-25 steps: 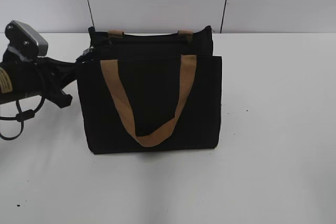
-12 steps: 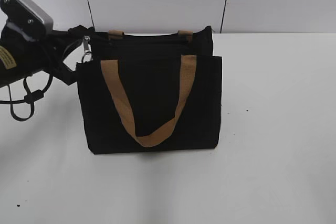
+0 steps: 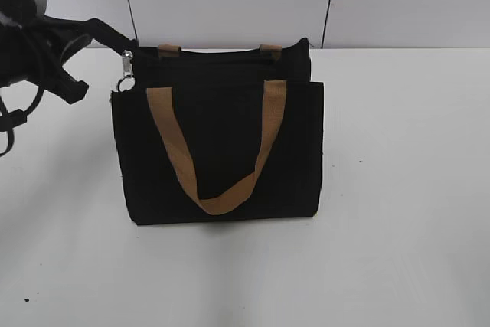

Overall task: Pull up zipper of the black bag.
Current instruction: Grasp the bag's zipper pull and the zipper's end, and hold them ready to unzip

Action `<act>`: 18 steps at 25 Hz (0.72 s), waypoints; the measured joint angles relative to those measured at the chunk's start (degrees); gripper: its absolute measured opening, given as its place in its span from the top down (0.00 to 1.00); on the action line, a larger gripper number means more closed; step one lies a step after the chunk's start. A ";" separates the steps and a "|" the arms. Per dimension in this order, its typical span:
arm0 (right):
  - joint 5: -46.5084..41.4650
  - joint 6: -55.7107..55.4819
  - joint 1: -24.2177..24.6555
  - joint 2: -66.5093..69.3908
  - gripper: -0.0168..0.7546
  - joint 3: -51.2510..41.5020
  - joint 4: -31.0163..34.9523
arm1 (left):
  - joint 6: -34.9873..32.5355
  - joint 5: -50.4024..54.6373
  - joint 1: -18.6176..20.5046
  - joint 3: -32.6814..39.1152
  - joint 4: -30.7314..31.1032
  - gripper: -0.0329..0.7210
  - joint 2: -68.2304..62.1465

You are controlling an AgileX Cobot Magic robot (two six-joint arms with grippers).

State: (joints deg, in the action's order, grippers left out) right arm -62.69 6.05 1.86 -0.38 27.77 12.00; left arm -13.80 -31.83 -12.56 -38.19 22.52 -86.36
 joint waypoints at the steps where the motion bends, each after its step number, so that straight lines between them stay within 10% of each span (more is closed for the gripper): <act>1: 0.41 -0.66 0.00 0.30 0.32 0.23 0.90 | 0.98 0.93 -0.15 0.00 0.40 0.91 0.80; 18: 19.99 24.79 -2.49 36.75 0.34 6.61 25.44 | 21.00 11.21 -2.67 -2.64 10.30 0.91 8.29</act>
State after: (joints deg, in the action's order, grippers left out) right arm -42.70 30.84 -0.63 36.37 34.38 37.44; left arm 7.20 -20.61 -15.23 -40.83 32.82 -78.06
